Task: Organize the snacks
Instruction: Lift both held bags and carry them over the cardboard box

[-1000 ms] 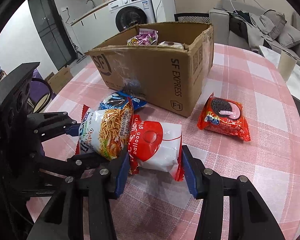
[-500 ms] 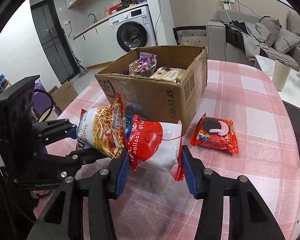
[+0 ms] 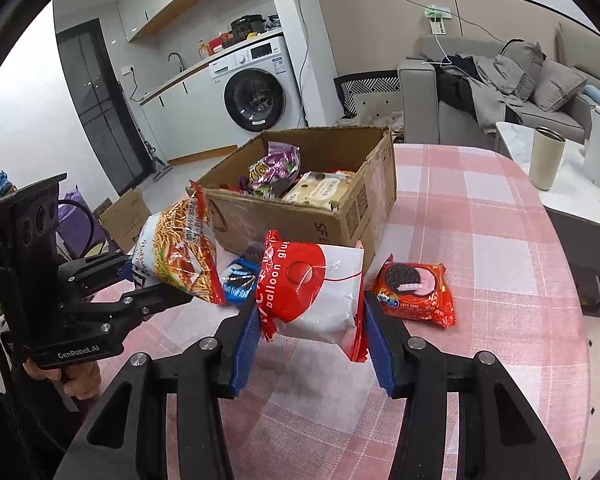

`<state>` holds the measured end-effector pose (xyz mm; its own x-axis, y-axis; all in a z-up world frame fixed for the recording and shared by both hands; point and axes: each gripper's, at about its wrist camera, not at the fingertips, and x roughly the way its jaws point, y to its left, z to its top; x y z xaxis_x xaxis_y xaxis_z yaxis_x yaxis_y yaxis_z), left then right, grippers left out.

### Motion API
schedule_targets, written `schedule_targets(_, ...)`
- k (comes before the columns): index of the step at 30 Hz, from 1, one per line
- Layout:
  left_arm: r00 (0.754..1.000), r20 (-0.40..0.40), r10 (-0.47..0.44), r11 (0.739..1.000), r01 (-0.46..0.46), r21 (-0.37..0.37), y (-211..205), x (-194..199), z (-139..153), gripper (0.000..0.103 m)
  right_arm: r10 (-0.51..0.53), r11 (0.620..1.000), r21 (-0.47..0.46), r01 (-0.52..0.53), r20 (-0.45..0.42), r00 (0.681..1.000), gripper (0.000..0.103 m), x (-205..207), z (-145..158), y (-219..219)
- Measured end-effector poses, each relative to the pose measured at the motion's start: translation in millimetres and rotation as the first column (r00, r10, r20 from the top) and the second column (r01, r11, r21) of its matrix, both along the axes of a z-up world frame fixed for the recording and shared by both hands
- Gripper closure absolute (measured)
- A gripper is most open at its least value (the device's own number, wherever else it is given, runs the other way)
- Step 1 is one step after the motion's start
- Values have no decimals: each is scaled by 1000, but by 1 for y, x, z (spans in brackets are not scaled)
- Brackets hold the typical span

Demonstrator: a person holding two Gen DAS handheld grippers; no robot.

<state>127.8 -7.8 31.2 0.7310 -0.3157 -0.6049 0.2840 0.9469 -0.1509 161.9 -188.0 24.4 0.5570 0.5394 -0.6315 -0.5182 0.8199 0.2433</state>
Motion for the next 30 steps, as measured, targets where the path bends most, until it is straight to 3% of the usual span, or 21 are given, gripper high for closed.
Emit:
schedule_targets(16,995,67,77,997,-76,-20,25,13,43,64,-45,998,41,44,48,998,53,18,32,5)
schedule_targets(30,987,81,141,990,-141,3,25,59,58,64,-62,996,66,58,58,996,53,46,44,26)
